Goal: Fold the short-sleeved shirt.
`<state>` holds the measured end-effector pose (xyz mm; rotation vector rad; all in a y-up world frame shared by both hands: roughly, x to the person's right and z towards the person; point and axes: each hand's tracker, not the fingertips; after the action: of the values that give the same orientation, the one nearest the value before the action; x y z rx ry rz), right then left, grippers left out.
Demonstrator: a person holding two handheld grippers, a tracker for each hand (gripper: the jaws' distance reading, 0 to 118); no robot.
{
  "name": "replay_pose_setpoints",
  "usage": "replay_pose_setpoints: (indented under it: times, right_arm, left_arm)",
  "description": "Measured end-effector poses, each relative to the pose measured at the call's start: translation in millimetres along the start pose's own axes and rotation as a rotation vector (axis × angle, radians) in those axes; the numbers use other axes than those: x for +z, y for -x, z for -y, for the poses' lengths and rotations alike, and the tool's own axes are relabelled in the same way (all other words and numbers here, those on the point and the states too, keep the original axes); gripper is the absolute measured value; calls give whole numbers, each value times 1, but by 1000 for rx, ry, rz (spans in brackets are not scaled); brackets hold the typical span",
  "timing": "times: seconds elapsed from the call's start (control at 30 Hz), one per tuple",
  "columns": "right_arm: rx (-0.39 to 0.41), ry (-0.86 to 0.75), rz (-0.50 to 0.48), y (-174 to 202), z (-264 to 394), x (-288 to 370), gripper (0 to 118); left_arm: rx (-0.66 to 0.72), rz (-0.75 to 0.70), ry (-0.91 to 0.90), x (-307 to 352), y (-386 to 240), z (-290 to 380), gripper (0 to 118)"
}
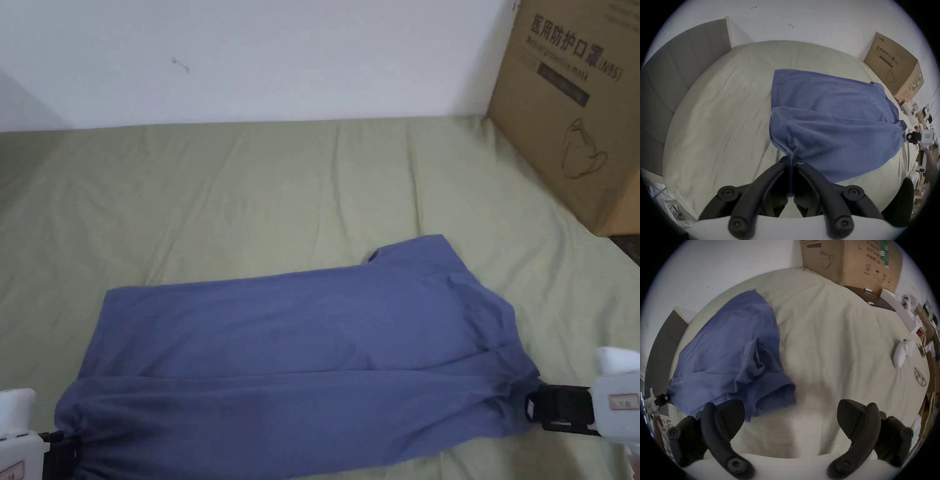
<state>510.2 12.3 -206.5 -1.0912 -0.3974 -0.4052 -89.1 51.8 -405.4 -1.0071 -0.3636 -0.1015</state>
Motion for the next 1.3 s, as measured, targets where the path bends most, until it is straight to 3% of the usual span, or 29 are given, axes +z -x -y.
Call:
replay_pose_setpoints:
  times: [0.13,0.27,0.33,0.37,0.4,0.47,0.53,0.63,0.8,1.0,1.1,1.2,1.23,1.3]
  right_arm:
    - [103,29,79,15,-13,-20,113]
    - [157,70,44,13,-22,-36,92]
    - [181,48,39,14,-23,-29,65]
    - [183,40,32,15,-24,-24,32]
    - [183,27,22,16,-26,-15,14]
    - [173,4,26,18,-25,-5,7]
    - [135,11,-83,16,-22,4,7]
    - [127,-12,-65,11,-16,22,7]
    - [60,-54,-151,-7,2,67,7]
    - [50,-56,-140,-12,50,117,7]
    - [-12,-7,-161,-17,78,120,7]
    - [-5,39,-144,-18,100,104,7]
    - [-21,65,-137,-17,104,96,7]
    - [-48,76,-121,-13,111,87,23]
  left_arm:
    - [-10,-7,21,-5,-2,-1,3]
    - [-7,-12,27,-8,-1,1,3]
    - [-2,-10,20,-5,-2,1,3]
    - [2,-7,18,-9,5,1,3]
    - [9,-2,17,-8,6,0,3]
    - [20,6,16,-5,7,-1,3]
    - [27,15,13,-2,7,-3,3]
    - [35,34,8,6,11,-6,3]
    - [23,58,2,26,15,-4,3]
    - [-46,62,47,58,25,21,3]
    - [-12,89,96,67,34,44,3]
    - [13,115,129,62,41,66,3]
    - [30,123,119,59,43,72,5]
    - [77,137,109,56,43,80,25]
